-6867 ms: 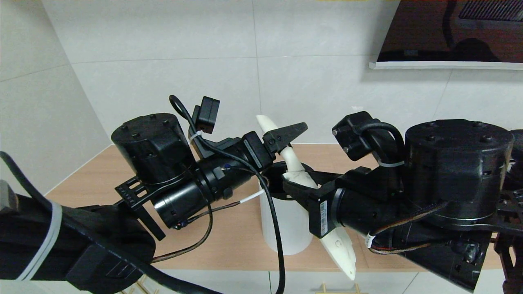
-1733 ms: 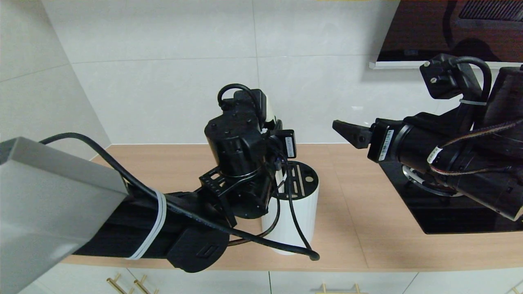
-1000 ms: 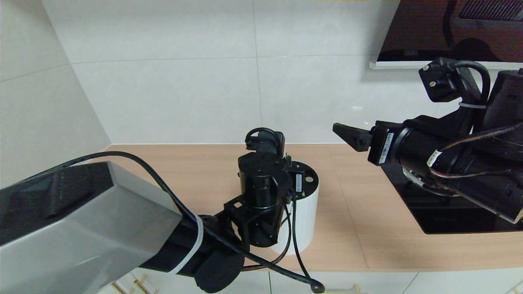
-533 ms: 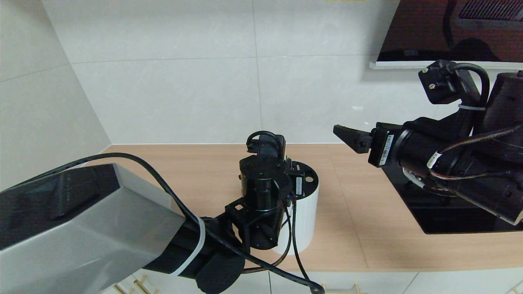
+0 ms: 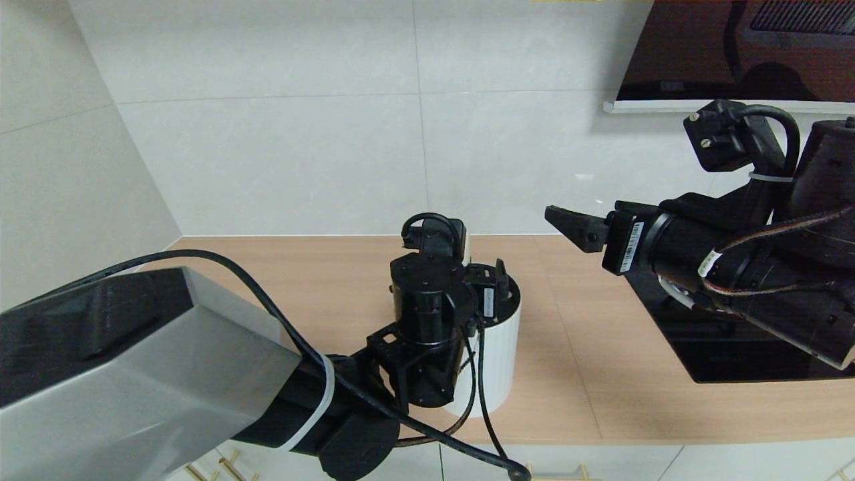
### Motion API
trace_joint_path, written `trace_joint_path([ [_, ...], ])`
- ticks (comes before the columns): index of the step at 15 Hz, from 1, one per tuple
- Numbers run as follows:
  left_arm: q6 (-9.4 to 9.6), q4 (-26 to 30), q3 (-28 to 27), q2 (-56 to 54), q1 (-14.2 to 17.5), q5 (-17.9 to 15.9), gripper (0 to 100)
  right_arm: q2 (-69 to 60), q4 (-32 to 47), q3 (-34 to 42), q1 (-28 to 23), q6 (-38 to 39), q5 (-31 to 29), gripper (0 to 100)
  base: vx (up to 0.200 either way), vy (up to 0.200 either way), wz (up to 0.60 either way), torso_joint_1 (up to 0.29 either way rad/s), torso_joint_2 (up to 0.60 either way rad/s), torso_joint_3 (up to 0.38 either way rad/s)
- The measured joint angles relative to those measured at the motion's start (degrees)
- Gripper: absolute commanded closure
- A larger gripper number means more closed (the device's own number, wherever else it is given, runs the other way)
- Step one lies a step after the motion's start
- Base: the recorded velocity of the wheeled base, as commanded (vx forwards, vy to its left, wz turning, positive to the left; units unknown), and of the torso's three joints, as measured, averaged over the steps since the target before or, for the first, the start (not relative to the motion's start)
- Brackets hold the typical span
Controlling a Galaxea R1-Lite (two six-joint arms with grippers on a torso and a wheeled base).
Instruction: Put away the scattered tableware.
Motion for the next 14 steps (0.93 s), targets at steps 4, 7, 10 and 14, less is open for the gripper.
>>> trace_joint_path([
  [4, -1.43, -0.06, 0.35, -3.10, 0.82, -0.39, 0, -0.68, 0.35, 0.16, 0.01, 0.05, 0.35, 0, 0.000, 0.000, 0.00, 0.000, 0.00, 0.000],
  [7, -2.00, 0.29, 3.33, -12.65, 3.19, -6.02, 0, -2.89, 2.02, 0.46, -0.07, -1.38, -0.11, 0, 0.000, 0.000, 0.00, 0.000, 0.00, 0.000],
  [10, -2.07, 4.62, 7.57, -25.44, 7.39, -12.97, 0, -7.13, 2.57, 3.57, -1.60, -6.24, -1.08, 0, 0.000, 0.000, 0.00, 0.000, 0.00, 0.000],
  [14, -2.18, 13.03, 14.74, -42.53, 16.01, -15.91, 0, -18.54, 2.82, 10.61, -4.66, -7.63, -1.04, 0, 0.000, 0.000, 0.00, 0.000, 0.00, 0.000],
])
